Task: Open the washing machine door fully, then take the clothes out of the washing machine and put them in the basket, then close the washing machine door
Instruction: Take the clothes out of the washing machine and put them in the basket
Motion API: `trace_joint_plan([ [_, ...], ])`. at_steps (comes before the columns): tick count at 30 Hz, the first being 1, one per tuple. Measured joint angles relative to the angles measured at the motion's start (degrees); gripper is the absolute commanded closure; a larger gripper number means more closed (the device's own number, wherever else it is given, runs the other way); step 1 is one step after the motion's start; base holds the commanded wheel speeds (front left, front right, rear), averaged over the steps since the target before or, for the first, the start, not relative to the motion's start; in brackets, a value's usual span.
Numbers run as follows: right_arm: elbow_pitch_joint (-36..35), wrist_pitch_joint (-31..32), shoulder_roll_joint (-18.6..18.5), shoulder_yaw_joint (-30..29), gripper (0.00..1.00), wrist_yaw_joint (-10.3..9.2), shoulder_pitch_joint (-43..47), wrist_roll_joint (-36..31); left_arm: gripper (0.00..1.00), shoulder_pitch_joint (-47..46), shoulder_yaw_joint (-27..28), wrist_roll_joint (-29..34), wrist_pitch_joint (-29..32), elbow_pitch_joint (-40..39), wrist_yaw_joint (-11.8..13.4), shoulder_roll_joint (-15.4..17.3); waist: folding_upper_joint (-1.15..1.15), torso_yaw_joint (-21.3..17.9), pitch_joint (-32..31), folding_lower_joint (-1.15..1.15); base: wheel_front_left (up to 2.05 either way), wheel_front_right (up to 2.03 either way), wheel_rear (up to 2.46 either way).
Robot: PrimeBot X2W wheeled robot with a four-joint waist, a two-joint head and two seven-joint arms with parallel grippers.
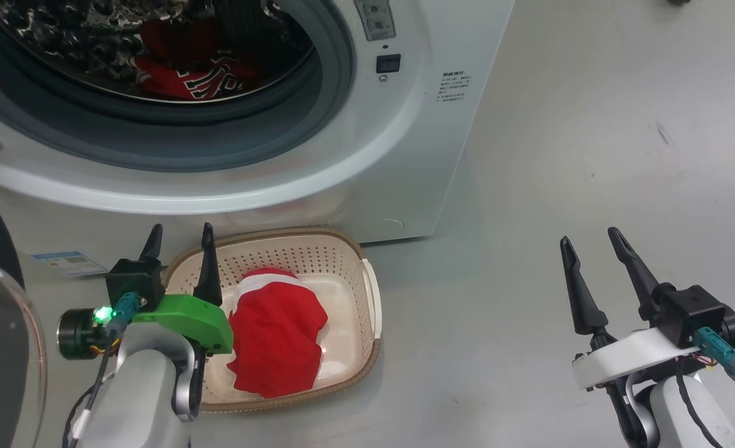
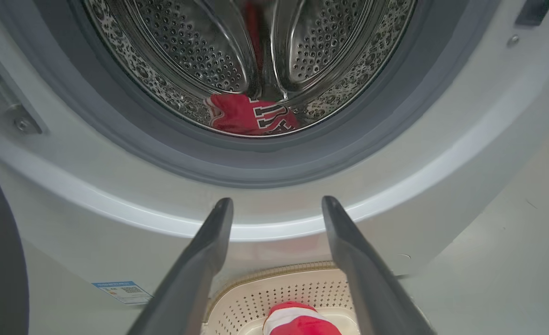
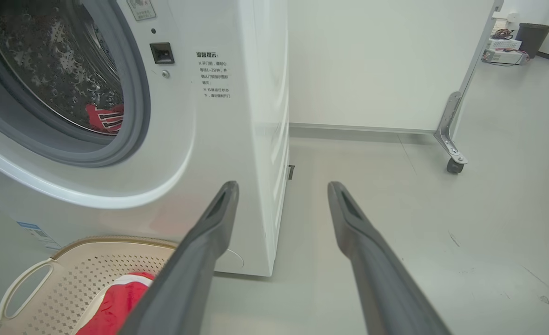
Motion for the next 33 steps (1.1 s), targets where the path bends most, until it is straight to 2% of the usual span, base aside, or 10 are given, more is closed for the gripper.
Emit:
trace_joint_plan([
  [6,0.3,0.0,0.0,-0.1,0.0,-0.54,1.9,0.0,0.0,3.5,0.5,1.9,0.0,-6.3,0.4,0.0,0.0,1.4,-3.3,0.0,0.0,0.0,0.0],
  [21,0.3,0.0,0.5,-0.1,0.0,-1.6,7.4,-0.1,0.0,15.5,0.3,4.3,0.0,-14.5,0.8,0.8,0.0,3.8,-11.4,0.0,0.0,0.0,0.0],
  [33,-1.5,0.0,1.0,0.5,0.0,-2.56,10.0,-0.4,0.0,21.4,0.6,4.4,0.0,-20.2,1.1,1.2,0.0,3.9,-13.9,0.0,0.0,0.0,0.0],
])
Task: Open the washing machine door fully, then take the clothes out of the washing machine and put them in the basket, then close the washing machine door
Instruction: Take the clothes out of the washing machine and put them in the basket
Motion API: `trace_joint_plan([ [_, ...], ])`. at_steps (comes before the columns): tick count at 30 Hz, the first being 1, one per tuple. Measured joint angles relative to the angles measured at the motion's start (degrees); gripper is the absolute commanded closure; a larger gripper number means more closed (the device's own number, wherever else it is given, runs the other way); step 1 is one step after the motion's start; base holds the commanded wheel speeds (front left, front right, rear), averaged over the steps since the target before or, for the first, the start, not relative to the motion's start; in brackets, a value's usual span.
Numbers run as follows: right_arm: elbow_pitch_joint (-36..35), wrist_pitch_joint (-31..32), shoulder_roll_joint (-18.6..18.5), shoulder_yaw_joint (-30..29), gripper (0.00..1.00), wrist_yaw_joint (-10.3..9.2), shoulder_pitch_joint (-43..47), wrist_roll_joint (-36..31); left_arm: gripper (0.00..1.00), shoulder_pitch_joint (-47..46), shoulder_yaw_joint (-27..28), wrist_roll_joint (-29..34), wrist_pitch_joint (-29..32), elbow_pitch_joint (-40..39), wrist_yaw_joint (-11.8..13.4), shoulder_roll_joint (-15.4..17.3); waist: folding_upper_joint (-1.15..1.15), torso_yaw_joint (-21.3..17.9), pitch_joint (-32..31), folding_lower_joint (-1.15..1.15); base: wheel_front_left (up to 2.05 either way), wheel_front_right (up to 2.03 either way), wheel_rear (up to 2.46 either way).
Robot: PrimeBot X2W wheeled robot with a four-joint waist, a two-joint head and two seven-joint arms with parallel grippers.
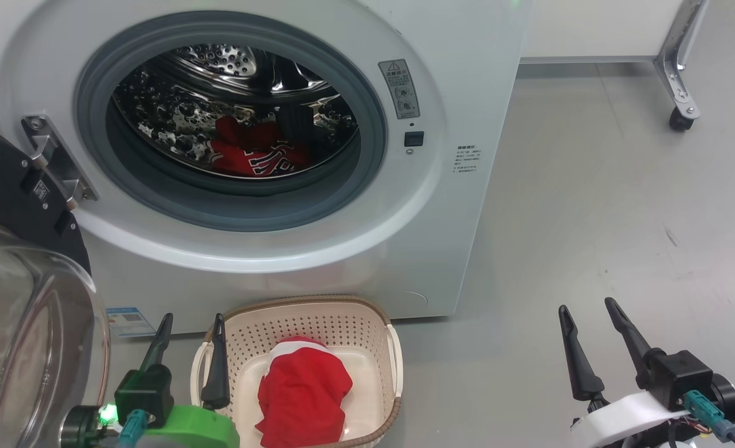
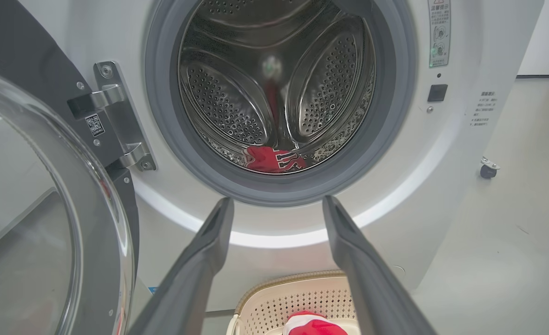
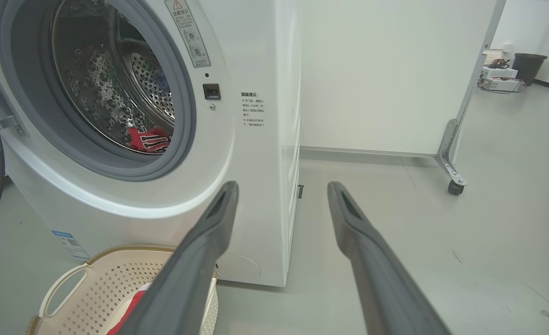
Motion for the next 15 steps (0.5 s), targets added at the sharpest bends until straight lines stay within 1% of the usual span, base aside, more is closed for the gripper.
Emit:
trace_joint_plan([
  [9,-1.2,0.0,0.0,0.0,0.0,-0.04,1.0,0.0,0.0,2.7,0.0,0.5,0.4,-3.7,0.0,0.0,0.0,-0.1,-0.1,0.0,0.0,0.0,0.0],
  [11,-1.4,0.0,0.0,0.0,0.0,-0.47,1.1,0.0,0.0,3.0,0.1,0.5,0.8,-4.6,0.0,0.0,0.0,-0.1,0.0,0.0,0.0,0.0,0.0],
  [15,-2.0,0.0,0.0,0.1,0.0,-0.52,1.4,0.0,0.0,3.9,0.1,0.5,1.3,-5.9,0.1,0.0,0.0,-0.1,0.2,0.0,0.0,0.0,0.0],
])
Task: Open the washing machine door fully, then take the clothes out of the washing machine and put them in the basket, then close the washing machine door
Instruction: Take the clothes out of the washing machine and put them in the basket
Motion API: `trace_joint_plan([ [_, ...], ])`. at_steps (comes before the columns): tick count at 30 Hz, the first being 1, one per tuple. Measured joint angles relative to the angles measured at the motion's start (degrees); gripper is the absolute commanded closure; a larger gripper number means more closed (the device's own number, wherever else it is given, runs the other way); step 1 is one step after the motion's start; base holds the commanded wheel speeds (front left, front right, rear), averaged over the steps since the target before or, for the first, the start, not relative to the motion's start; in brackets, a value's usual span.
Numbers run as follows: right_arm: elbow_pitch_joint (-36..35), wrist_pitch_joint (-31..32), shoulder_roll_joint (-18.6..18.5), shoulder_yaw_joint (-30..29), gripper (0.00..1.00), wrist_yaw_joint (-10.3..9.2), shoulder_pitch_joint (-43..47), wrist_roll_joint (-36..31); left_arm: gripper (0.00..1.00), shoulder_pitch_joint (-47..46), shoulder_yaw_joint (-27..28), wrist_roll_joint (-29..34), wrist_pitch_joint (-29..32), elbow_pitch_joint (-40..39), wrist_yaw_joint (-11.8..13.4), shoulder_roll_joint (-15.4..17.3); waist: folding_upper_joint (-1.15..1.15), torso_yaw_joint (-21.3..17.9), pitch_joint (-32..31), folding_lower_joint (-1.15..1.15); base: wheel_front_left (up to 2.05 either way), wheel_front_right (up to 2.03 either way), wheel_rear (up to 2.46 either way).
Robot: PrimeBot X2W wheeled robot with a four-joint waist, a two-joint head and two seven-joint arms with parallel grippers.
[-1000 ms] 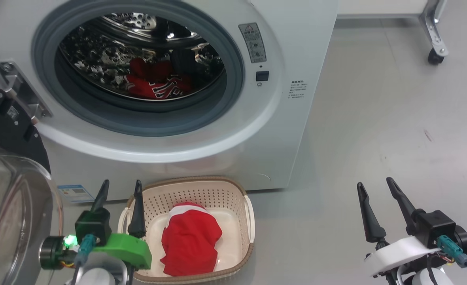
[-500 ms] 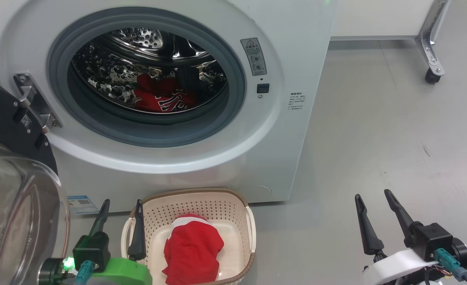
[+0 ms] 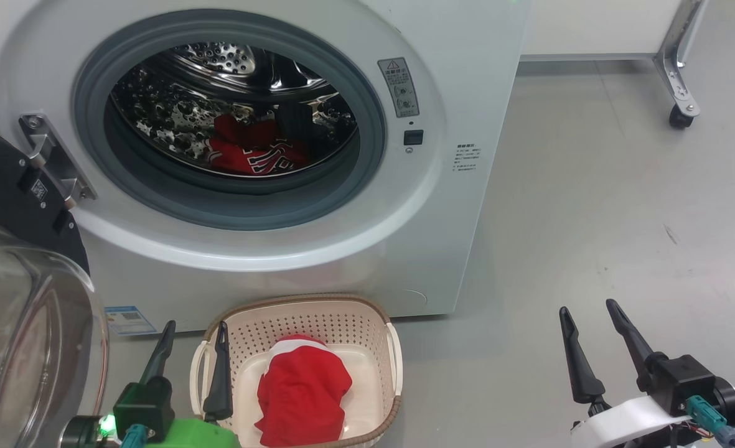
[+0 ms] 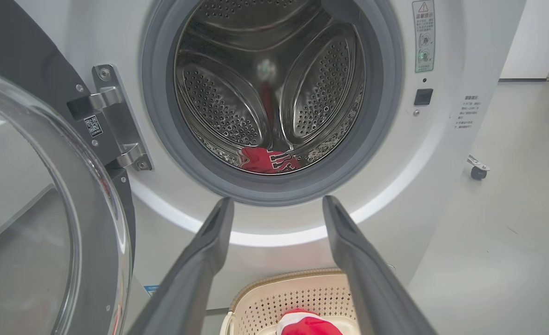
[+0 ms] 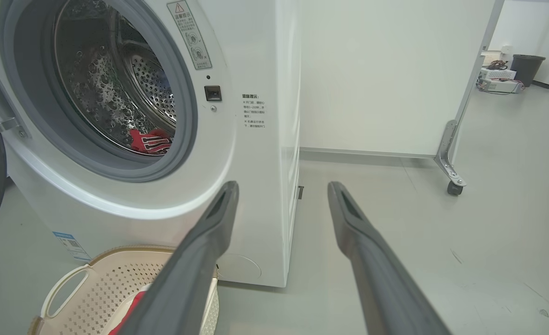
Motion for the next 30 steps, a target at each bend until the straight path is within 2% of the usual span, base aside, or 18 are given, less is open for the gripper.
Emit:
trace_joint_plan([
  [16,-1.9,0.6,0.0,0.4,0.0,-0.01,0.1,0.0,0.0,1.5,0.5,0.4,2.3,-4.1,0.2,0.0,0.0,-0.2,1.2,0.0,0.0,0.0,0.0],
  [30,-4.9,1.2,-0.1,1.1,0.0,0.14,-0.1,0.0,0.0,-1.8,-1.5,0.1,6.1,-4.1,0.1,0.0,0.0,-0.7,6.5,0.0,0.0,0.0,0.0],
])
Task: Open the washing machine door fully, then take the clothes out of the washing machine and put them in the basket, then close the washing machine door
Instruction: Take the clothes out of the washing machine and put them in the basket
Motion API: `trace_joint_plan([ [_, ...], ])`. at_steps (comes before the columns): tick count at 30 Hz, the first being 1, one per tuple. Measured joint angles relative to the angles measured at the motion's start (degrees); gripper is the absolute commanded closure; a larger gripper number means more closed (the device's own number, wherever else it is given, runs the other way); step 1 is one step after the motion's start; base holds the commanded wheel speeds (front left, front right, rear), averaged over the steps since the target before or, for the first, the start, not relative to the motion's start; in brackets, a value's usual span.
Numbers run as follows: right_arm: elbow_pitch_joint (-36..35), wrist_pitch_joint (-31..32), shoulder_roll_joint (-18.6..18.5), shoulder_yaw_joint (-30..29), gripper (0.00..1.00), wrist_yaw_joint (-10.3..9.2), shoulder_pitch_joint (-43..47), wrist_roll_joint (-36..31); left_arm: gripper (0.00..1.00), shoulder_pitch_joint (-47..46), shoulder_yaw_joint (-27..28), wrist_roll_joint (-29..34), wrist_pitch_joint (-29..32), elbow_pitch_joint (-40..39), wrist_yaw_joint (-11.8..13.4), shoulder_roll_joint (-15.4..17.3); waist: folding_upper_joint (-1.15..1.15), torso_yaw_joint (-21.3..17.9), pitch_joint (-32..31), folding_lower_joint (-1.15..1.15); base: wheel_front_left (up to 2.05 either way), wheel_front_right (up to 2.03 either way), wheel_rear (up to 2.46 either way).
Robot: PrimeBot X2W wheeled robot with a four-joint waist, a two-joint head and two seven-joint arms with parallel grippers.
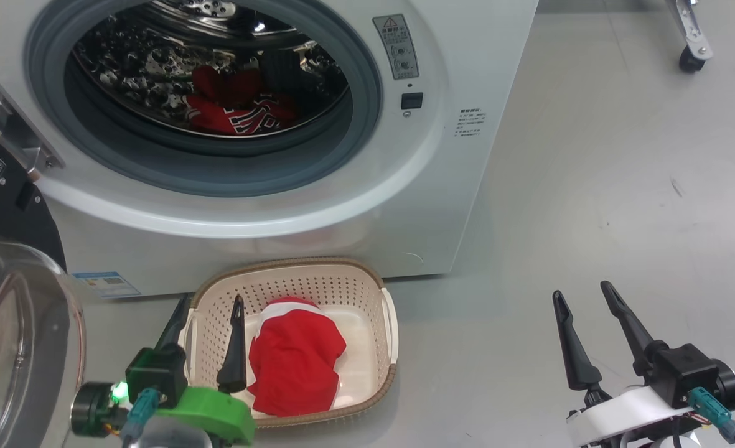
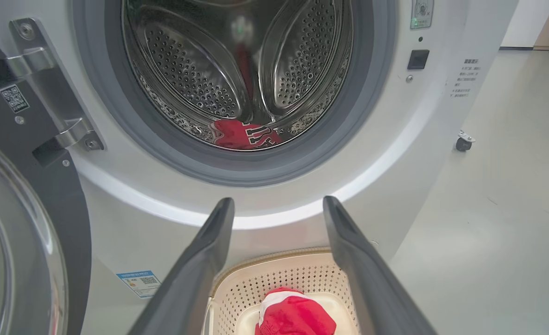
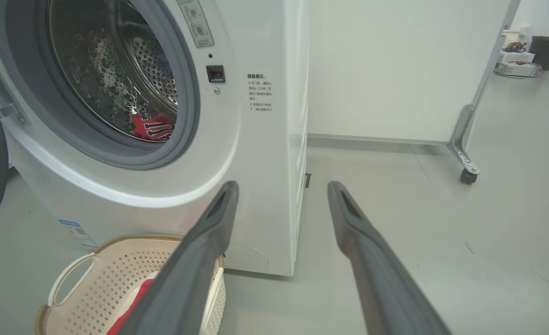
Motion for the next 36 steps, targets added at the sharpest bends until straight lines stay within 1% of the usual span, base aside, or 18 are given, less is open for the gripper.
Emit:
trace_joint_plan([
  [3,-0.9,0.2,-0.3,0.0,0.0,0.02,-0.4,0.0,0.0,-3.3,-0.7,-0.2,1.2,1.1,-0.3,-0.1,0.0,0.0,1.8,0.0,0.0,0.0,0.0],
  [7,-1.7,0.2,-0.5,0.0,0.0,0.46,-1.6,0.0,0.0,-8.2,-1.7,-1.4,2.9,3.5,-1.7,-0.2,0.0,0.0,4.4,0.0,0.0,0.0,0.0],
  [11,-2.3,0.4,-0.5,0.3,0.0,0.7,-3.2,0.0,0.0,-13.7,-2.5,-2.3,4.7,6.1,-2.5,-0.4,0.0,0.0,7.3,0.0,0.0,0.0,0.0],
  [15,-2.6,0.4,-0.4,1.3,0.0,1.55,-5.4,0.1,0.0,-19.1,-2.5,-2.3,7.2,9.5,-2.7,-0.5,0.0,-0.3,10.3,0.0,0.0,0.0,0.0],
  [22,-2.5,0.3,0.2,1.9,0.0,2.04,-8.6,1.0,0.0,-30.0,-1.3,-2.3,12.0,14.4,-3.7,-0.3,0.0,-1.9,15.1,0.0,0.0,0.0,0.0],
  [31,-0.3,-0.2,1.1,2.5,0.0,2.56,-11.1,2.4,0.0,-42.0,1.5,-2.3,18.0,19.5,-4.7,3.7,0.0,-6.0,19.7,0.0,0.0,0.0,0.0],
  [36,1.9,-0.3,1.7,4.1,0.0,3.04,-12.7,3.0,0.0,-46.4,2.7,-2.2,20.8,23.3,-5.2,6.9,0.0,-8.7,21.2,0.0,0.0,0.0,0.0],
])
